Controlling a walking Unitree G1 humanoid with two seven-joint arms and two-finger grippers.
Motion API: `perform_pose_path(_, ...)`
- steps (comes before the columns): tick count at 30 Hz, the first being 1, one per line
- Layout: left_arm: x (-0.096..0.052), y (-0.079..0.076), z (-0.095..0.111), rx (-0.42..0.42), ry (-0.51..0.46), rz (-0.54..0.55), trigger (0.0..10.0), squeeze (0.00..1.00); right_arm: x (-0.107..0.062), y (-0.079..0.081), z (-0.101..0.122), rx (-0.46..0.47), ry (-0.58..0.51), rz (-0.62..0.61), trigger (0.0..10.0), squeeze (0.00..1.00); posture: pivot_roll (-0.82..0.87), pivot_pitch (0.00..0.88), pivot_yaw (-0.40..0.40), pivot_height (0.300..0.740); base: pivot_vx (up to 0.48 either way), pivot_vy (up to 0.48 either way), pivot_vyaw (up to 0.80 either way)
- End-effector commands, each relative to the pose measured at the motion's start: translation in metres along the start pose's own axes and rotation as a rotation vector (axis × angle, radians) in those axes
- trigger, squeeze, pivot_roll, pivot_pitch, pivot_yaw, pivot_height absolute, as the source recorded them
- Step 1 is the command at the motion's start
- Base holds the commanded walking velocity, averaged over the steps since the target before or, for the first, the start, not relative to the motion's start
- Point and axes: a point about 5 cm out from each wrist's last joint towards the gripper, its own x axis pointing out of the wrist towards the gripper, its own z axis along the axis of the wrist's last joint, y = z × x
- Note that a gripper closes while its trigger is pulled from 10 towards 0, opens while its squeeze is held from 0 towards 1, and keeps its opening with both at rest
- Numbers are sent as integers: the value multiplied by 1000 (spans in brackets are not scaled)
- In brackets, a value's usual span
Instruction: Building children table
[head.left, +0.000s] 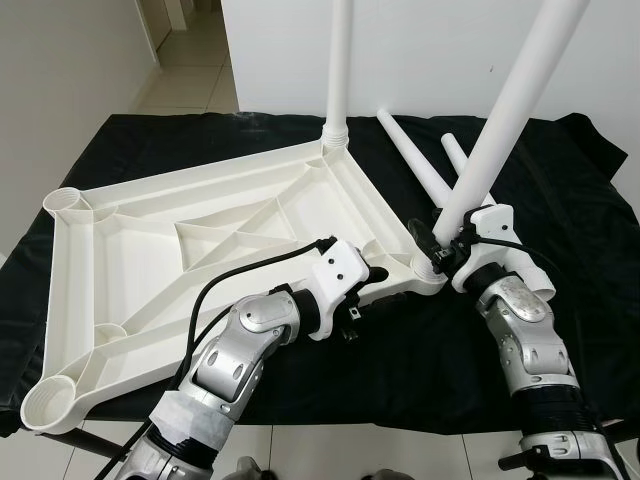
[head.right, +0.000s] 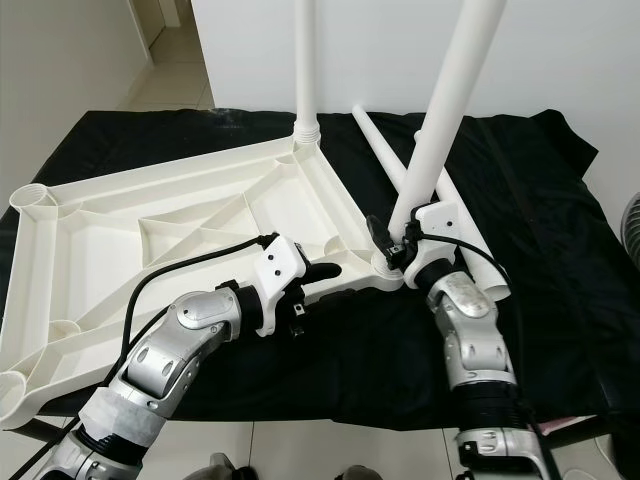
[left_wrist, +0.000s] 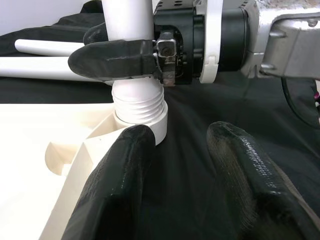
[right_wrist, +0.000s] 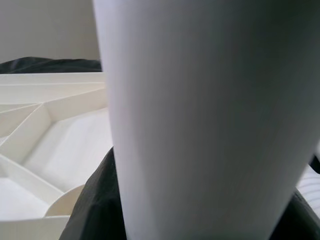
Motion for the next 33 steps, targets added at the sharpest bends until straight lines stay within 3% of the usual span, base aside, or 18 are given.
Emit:
perform_pose_path(1, -2, 6, -2, 11, 16, 54, 10000, 0, -2, 7, -10, 42, 46, -17, 10000, 0, -135, 45, 56, 740, 0, 0, 0)
perform_pose_path(8, -5, 8, -3, 12, 21, 58, 10000, 0, -4, 12, -9, 91, 47, -234, 10000, 0, -137, 62, 59, 740, 0, 0, 0)
perform_pose_path(11, -5, 9, -3, 12, 22, 57, 10000, 0, -8, 22, -9, 95, 53, -396, 10000, 0, -136, 66, 61, 740, 0, 0, 0)
perform_pose_path(14, -5, 9, -2, 13, 22, 57, 10000, 0, -11, 30, -9, 88, 58, -475, 10000, 0, -136, 66, 61, 740, 0, 0, 0)
perform_pose_path(19, -5, 10, -2, 14, 22, 59, 10000, 0, -13, 43, -8, 107, 64, -524, 10000, 0, -133, 70, 61, 740, 0, 0, 0)
perform_pose_path(26, -6, 10, -2, 15, 23, 58, 10000, 0, -12, 40, -7, 120, 64, -535, 10000, 0, -133, 68, 64, 740, 0, 0, 0)
perform_pose_path(27, -6, 11, -1, 16, 22, 58, 10000, 0, -11, 39, -5, 121, 53, -533, 10000, 1000, -132, 67, 63, 740, 0, 0, 0)
perform_pose_path(33, -6, 12, -1, 18, 21, 59, 10000, 0, -9, 40, -1, 130, 25, -492, 10000, 1000, -132, 65, 63, 740, 0, 0, 0)
